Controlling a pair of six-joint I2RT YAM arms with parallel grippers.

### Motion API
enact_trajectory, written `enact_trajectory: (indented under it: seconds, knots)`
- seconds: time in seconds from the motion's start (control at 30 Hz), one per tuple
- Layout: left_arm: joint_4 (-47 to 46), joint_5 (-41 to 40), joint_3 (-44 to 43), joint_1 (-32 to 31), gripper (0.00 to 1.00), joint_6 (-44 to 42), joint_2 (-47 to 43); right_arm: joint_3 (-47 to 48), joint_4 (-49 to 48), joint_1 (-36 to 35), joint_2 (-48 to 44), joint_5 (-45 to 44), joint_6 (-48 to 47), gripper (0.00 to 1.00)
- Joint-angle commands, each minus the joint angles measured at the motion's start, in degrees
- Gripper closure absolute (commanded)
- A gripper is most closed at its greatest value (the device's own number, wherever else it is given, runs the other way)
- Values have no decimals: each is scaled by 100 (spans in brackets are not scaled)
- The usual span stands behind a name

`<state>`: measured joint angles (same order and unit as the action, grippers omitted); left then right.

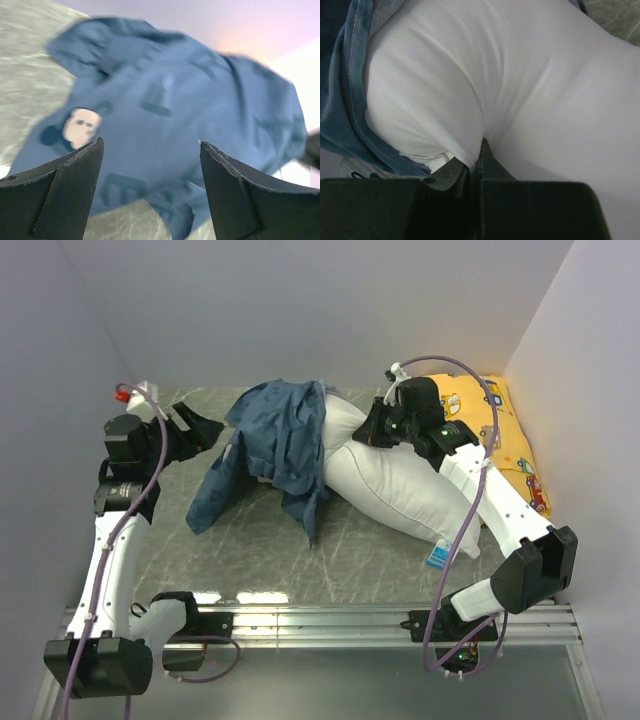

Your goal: Remove the pillowcase from the pillow

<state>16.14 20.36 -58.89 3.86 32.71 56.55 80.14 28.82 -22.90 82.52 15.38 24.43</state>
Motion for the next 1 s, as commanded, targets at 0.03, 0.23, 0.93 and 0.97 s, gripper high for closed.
enact_trajectory:
  seconds: [0.03, 0.23, 0.93, 0.97]
  knots:
    - [-146, 249, -114, -359, 16, -484, 136, 257, -122, 110, -87, -606, -70, 100]
    - [-234, 108, -8, -904, 17, -572, 286, 265, -131, 66, -52, -624, -70, 100]
    - [-455, -478, 282, -1054, 100, -99, 682, 318, -87, 57, -113, -650, -96, 100]
    - [-341, -915, 265, -1054, 100, -63, 664, 309, -70, 57, -131, -676, -96, 100]
